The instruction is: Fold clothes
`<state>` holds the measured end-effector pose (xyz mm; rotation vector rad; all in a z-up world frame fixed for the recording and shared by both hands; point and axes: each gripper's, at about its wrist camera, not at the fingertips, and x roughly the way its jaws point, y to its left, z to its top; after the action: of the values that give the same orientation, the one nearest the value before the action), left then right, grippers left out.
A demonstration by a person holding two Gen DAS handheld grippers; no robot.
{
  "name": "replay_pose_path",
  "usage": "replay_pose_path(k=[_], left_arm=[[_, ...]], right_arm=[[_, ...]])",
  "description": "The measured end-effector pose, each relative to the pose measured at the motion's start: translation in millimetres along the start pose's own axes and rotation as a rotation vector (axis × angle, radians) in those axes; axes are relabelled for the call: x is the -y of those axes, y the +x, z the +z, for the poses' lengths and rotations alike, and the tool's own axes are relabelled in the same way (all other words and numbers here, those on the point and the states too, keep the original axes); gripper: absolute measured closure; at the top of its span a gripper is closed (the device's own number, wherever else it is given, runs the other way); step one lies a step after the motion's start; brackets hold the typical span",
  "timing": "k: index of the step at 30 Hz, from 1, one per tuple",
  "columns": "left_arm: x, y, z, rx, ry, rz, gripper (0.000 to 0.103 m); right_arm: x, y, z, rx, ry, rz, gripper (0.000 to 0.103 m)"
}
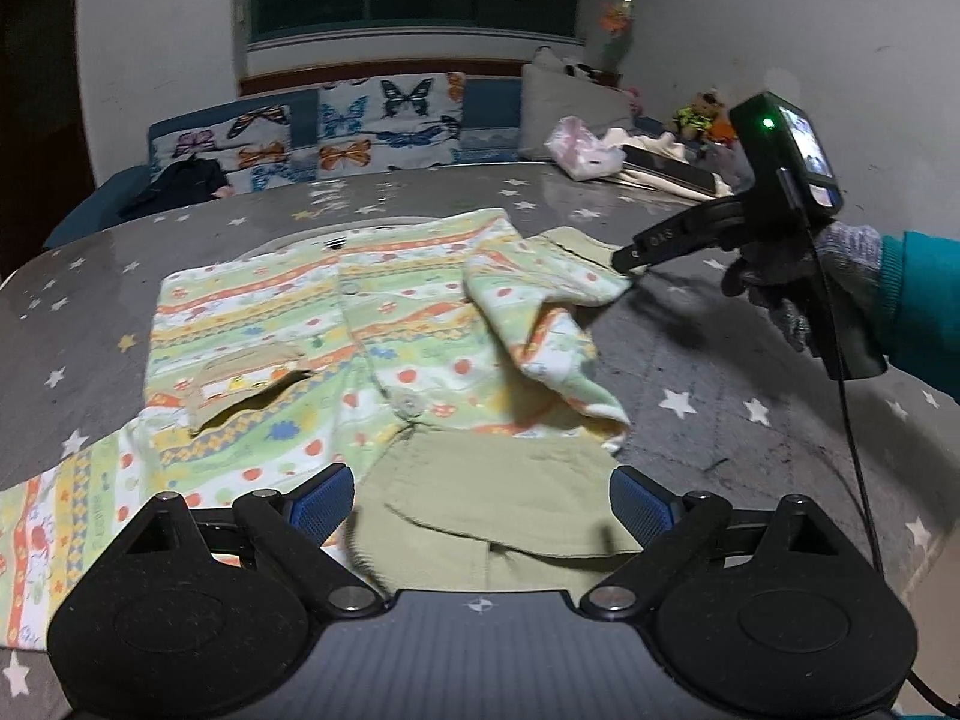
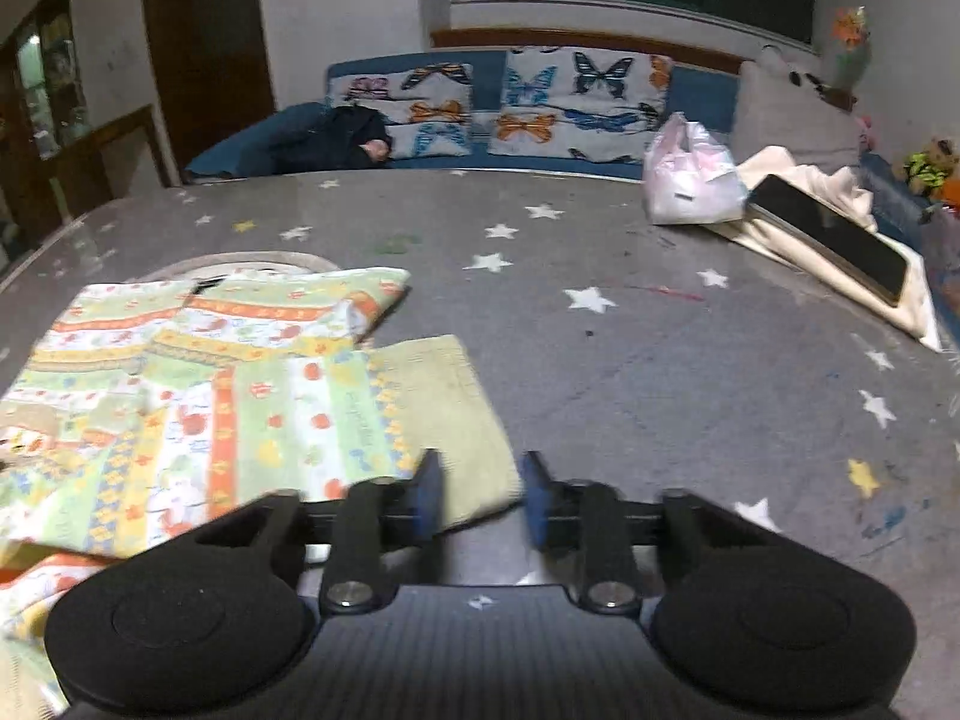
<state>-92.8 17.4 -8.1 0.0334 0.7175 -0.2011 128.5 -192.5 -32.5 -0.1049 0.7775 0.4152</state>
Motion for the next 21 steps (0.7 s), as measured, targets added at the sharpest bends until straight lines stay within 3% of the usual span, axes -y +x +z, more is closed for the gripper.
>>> replay_pose_path(k=[6,11,21], left_arm=[[15.8,9.4,1.2,-0.008,0.057,-0.044,0.01],[24.8,17.1,-0.5,-0.021,0.102,-0.075,0.015],[28.8,25.8,-6.7,-0.058,0.158,-0.096,0.056]], right_arm=[[0.6,-32.6,-4.3,0.051,-0.062,-0.037,0.096],[22.9,-70.3,-6.4,0.094,-0.088,-0.129,0.096],[61.4,-116.5,-29.3,0.104,-0.108,-0.275,0.096]])
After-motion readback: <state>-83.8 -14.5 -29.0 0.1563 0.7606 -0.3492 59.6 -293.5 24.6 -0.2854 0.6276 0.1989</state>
